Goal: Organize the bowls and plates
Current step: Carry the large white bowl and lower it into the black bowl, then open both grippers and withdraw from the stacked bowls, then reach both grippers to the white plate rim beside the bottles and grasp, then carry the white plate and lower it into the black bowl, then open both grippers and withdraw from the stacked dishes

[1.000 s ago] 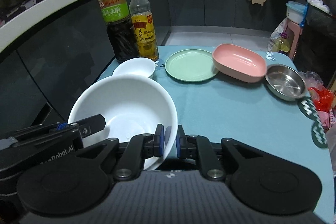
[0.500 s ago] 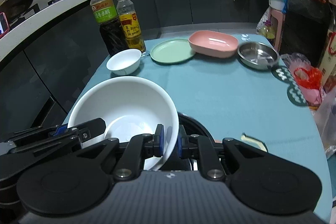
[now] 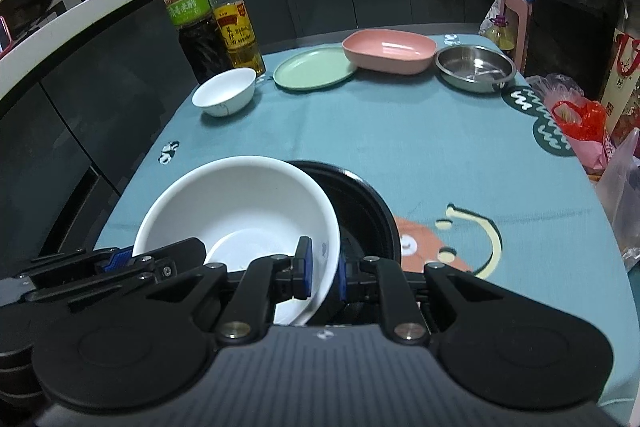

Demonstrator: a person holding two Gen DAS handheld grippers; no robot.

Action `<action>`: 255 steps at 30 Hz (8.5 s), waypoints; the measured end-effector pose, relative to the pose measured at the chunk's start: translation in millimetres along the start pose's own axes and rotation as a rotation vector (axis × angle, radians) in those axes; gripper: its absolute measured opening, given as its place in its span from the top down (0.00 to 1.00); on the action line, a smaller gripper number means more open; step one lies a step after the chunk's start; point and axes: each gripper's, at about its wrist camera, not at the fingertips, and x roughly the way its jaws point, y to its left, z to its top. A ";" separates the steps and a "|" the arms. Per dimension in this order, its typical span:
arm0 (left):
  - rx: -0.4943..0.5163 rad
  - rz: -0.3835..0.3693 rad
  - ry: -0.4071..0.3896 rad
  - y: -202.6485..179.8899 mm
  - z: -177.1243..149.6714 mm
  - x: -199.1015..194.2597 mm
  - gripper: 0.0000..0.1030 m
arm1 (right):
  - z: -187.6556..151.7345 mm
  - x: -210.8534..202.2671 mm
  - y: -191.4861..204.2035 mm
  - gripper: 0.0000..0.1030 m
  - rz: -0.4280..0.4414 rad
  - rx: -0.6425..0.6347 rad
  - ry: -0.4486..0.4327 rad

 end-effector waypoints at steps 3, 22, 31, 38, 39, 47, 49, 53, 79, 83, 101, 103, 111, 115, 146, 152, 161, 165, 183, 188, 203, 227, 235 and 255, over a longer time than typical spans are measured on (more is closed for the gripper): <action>0.006 0.001 0.024 0.2 -4.0 4.9 0.87 | -3.5 3.3 -2.6 0.90 0.000 0.010 0.014; 0.024 0.052 0.032 0.6 -6.3 12.3 0.87 | -5.9 8.5 -5.5 0.90 -0.005 0.021 0.018; -0.042 0.058 -0.001 16.8 -2.0 0.1 0.84 | -3.8 5.0 -8.8 0.90 -0.010 0.038 0.004; -0.063 0.065 -0.013 25.7 1.7 2.2 0.82 | -1.2 9.1 -7.2 0.90 -0.006 0.038 0.009; -0.067 0.069 -0.008 27.3 1.6 3.8 0.82 | -0.7 10.2 -7.3 0.90 -0.005 0.039 0.011; -0.100 0.089 0.000 42.8 3.3 12.9 0.82 | 9.5 19.5 -7.4 0.90 -0.007 0.041 0.015; -0.110 0.084 -0.010 46.5 4.7 12.9 0.82 | 14.9 20.9 -5.6 0.90 -0.010 0.035 0.006; -0.122 0.081 -0.023 54.0 9.3 14.0 0.82 | 25.1 24.5 -0.2 0.89 -0.016 0.016 -0.007; -0.222 0.172 -0.061 117.8 65.5 62.5 0.82 | 82.5 79.0 41.3 0.81 -0.042 -0.090 0.044; -0.219 0.203 -0.076 126.1 78.8 65.9 0.82 | 95.7 84.1 53.6 0.81 -0.049 -0.118 0.033; -0.279 0.217 -0.088 152.9 121.2 93.9 0.77 | 139.4 116.3 85.1 0.65 0.005 -0.102 0.071; -0.276 0.217 -0.088 153.3 124.0 98.1 0.76 | 141.8 122.2 85.3 0.65 0.001 -0.097 0.085; -0.300 0.204 -0.075 160.1 137.9 117.8 0.75 | 151.7 145.1 84.6 0.65 0.008 -0.060 0.120; -0.288 0.210 -0.084 159.4 149.5 129.5 0.75 | 161.4 155.8 86.3 0.65 0.010 -0.042 0.122; -0.220 0.158 0.003 164.9 149.7 198.9 0.89 | 183.5 233.2 96.3 0.96 0.005 -0.026 0.223; -0.202 0.161 -0.002 154.6 149.1 183.2 0.88 | 179.9 218.9 97.8 0.95 -0.011 -0.039 0.216; -0.151 0.148 -0.061 132.0 144.2 140.6 0.88 | 172.1 179.8 97.2 0.95 -0.009 -0.061 0.166; -0.135 0.140 -0.075 119.2 137.4 122.9 0.88 | 164.5 160.4 92.0 0.94 -0.010 -0.057 0.151; -0.051 0.128 -0.176 54.7 98.2 31.8 0.87 | 118.7 62.6 64.3 0.93 0.018 -0.031 0.043; -0.033 0.112 -0.192 36.6 79.8 9.9 0.87 | 99.0 37.5 53.9 0.92 0.016 -0.026 0.019; 0.009 0.017 -0.136 1.5 17.5 -19.8 0.87 | 29.5 -3.0 18.4 0.92 -0.003 0.037 0.034; 0.035 0.044 -0.034 8.3 -6.2 12.4 0.88 | 1.6 14.1 20.0 0.92 -0.030 0.008 0.061; 0.037 0.036 -0.031 8.8 -6.5 13.9 0.88 | 1.1 13.8 21.1 0.90 -0.059 -0.027 0.025; 0.037 0.053 -0.013 11.1 -7.6 20.4 0.83 | 1.2 21.0 2.7 0.88 -0.039 0.048 0.045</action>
